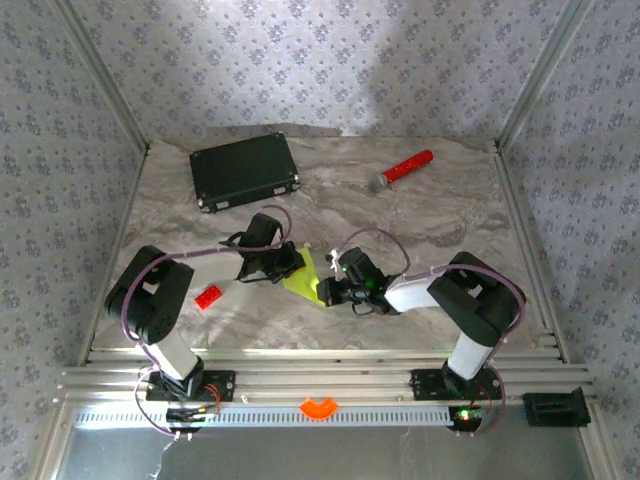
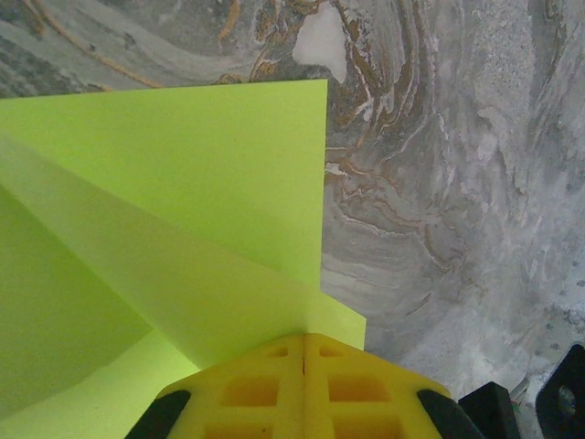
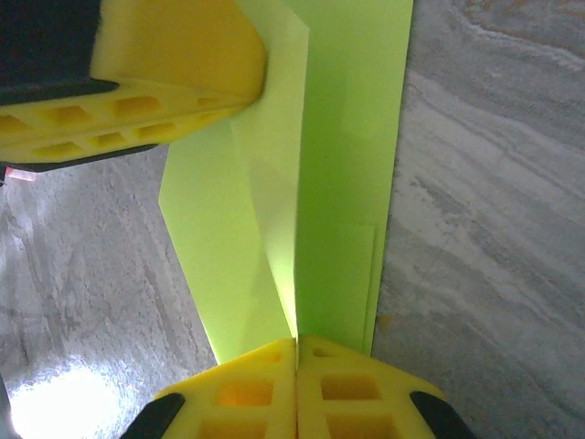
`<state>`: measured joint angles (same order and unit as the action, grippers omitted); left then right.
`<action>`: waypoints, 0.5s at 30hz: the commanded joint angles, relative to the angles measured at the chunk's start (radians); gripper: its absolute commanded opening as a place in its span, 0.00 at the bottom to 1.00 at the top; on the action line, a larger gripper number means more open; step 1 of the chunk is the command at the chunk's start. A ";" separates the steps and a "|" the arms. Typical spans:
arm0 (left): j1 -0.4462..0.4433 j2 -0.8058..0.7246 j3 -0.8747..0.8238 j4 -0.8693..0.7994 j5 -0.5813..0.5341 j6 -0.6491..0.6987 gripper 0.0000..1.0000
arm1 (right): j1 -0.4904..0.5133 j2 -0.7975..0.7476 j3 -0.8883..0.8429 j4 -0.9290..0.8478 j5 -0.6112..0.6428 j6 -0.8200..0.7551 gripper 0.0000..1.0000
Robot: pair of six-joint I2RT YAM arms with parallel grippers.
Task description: Fold a paper plane with a square sheet of paper (pick it up from the middle)
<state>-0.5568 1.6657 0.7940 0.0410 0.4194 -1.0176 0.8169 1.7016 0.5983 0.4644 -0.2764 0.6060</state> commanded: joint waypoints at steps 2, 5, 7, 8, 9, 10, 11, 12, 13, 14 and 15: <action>-0.010 0.026 0.031 -0.019 0.009 0.023 0.07 | 0.021 0.011 -0.012 -0.058 0.019 -0.003 0.09; -0.012 0.036 0.031 -0.030 0.003 0.026 0.07 | 0.021 0.007 -0.009 -0.062 0.022 -0.005 0.09; -0.015 0.042 0.031 -0.032 0.000 0.030 0.07 | 0.022 0.005 -0.002 -0.074 0.024 -0.012 0.09; -0.015 0.045 0.032 -0.032 -0.001 0.031 0.07 | 0.023 0.005 0.002 -0.080 0.024 -0.017 0.09; -0.017 0.050 0.033 -0.032 -0.001 0.034 0.07 | 0.024 0.005 0.005 -0.089 0.025 -0.019 0.09; -0.018 0.052 0.036 -0.032 -0.001 0.036 0.07 | 0.022 0.005 0.006 -0.094 0.026 -0.022 0.09; -0.019 0.054 0.038 -0.032 -0.001 0.037 0.07 | 0.023 0.006 0.006 -0.097 0.028 -0.022 0.09; -0.019 0.057 0.040 -0.032 0.000 0.039 0.07 | 0.024 0.006 0.006 -0.099 0.029 -0.023 0.09; -0.020 0.060 0.043 -0.032 -0.001 0.041 0.07 | 0.025 0.007 0.004 -0.099 0.028 -0.023 0.09; -0.021 0.062 0.045 -0.032 -0.001 0.043 0.07 | 0.026 0.009 0.003 -0.101 0.030 -0.023 0.09; -0.021 0.064 0.046 -0.033 -0.002 0.046 0.07 | 0.027 0.010 0.004 -0.102 0.031 -0.025 0.09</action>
<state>-0.5663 1.7134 0.8108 0.0303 0.4152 -0.9951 0.8280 1.6997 0.6018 0.4526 -0.2539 0.5945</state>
